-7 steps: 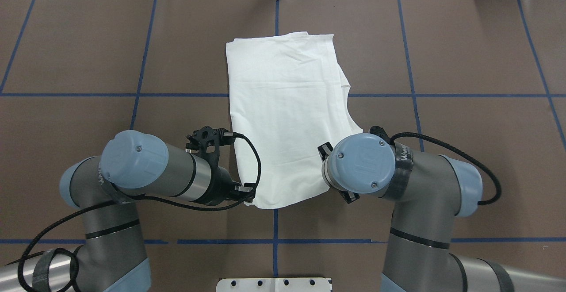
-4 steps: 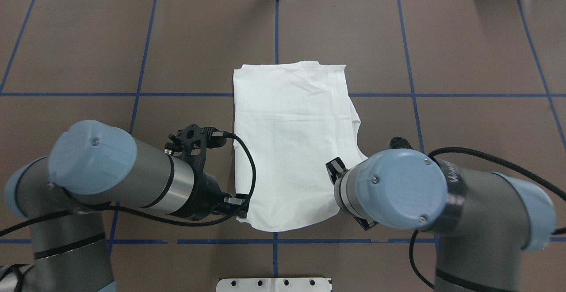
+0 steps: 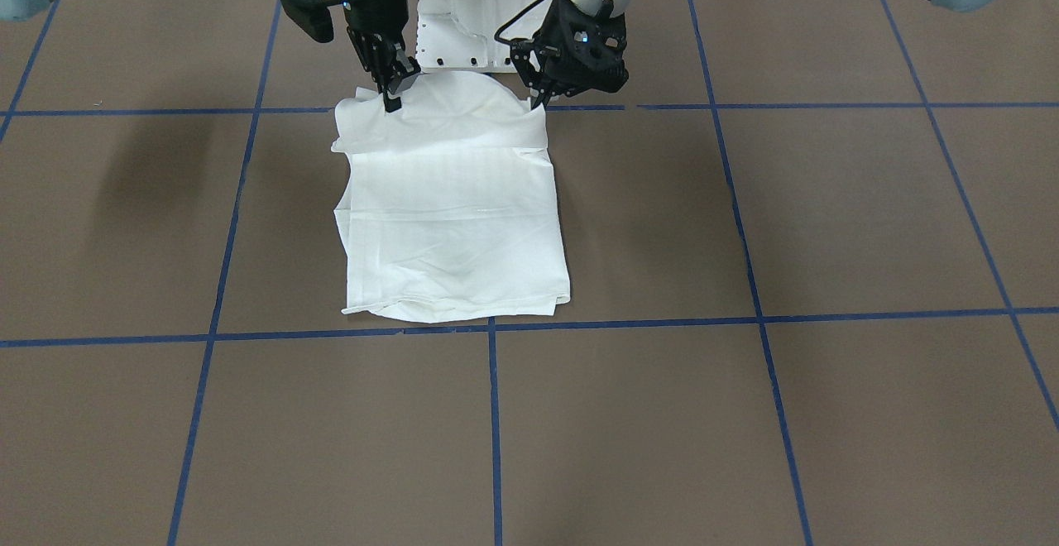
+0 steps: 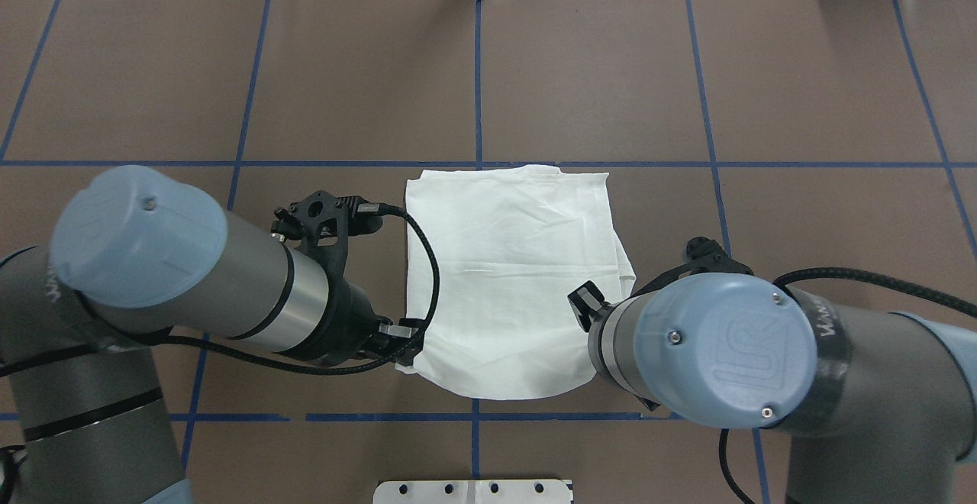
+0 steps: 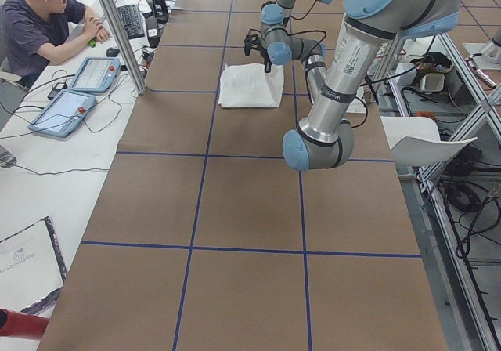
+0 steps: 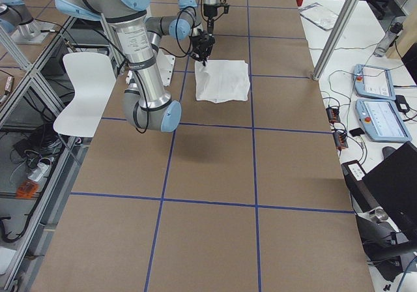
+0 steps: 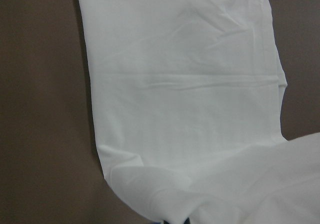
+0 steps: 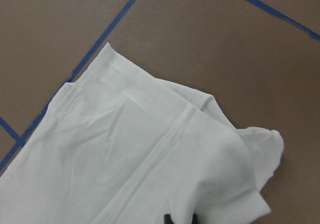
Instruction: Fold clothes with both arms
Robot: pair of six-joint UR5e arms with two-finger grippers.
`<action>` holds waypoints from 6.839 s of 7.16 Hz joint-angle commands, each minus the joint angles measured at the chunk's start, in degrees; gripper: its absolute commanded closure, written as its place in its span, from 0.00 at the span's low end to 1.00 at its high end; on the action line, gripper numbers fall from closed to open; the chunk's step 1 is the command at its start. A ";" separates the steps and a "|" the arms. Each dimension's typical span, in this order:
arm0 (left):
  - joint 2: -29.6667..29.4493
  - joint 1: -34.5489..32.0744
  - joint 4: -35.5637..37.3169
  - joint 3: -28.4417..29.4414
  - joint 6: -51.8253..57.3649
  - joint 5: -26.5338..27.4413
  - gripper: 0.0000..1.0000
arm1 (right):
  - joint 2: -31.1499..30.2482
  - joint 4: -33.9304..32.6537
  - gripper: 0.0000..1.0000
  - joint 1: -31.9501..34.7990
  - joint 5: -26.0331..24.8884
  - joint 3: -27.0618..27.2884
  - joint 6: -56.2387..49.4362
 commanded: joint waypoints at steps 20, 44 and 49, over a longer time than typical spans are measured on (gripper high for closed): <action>-3.93 -2.20 -19.48 30.06 12.83 9.96 0.00 | 1.25 23.77 0.00 13.27 12.00 -22.12 -29.74; 4.20 -32.66 -23.90 33.17 53.43 -17.33 0.00 | -4.66 27.98 0.00 48.19 35.17 -40.94 -100.91; 23.61 -50.97 -3.66 17.37 75.32 -19.49 0.00 | -39.73 27.11 0.00 64.14 43.55 -20.14 -121.85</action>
